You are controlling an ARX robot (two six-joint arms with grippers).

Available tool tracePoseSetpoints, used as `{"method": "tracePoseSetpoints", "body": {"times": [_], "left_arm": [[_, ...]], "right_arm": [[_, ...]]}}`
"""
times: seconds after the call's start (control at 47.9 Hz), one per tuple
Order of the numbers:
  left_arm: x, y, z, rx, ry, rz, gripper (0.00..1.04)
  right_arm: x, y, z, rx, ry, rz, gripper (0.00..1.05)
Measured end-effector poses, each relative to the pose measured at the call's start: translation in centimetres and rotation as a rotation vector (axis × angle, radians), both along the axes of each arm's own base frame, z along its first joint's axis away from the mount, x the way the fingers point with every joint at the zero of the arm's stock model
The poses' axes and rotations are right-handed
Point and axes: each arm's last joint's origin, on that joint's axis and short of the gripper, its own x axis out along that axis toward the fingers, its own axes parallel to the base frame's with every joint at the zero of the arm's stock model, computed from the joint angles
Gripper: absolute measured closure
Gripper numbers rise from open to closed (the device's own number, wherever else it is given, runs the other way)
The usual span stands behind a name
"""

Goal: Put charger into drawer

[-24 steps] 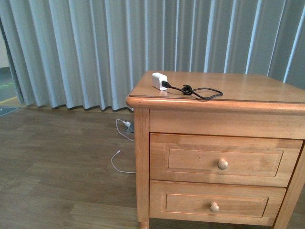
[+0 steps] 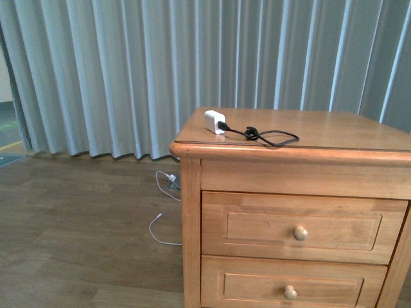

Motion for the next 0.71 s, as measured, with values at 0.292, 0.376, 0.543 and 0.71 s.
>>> {"method": "tracePoseSetpoints", "body": {"times": [0.292, 0.376, 0.543, 0.71], "left_arm": [[0.0, 0.0, 0.0, 0.0, 0.0, 0.0, 0.06], [0.0, 0.0, 0.0, 0.0, 0.0, 0.0, 0.06], [0.0, 0.0, 0.0, 0.0, 0.0, 0.0, 0.06], [0.0, 0.0, 0.0, 0.0, 0.0, 0.0, 0.06]], "right_arm": [[0.0, 0.0, 0.0, 0.0, 0.0, 0.0, 0.08], [0.0, 0.0, 0.0, 0.0, 0.0, 0.0, 0.08], [0.0, 0.0, 0.0, 0.0, 0.0, 0.0, 0.08], [0.0, 0.0, 0.0, 0.0, 0.0, 0.0, 0.08]]}}
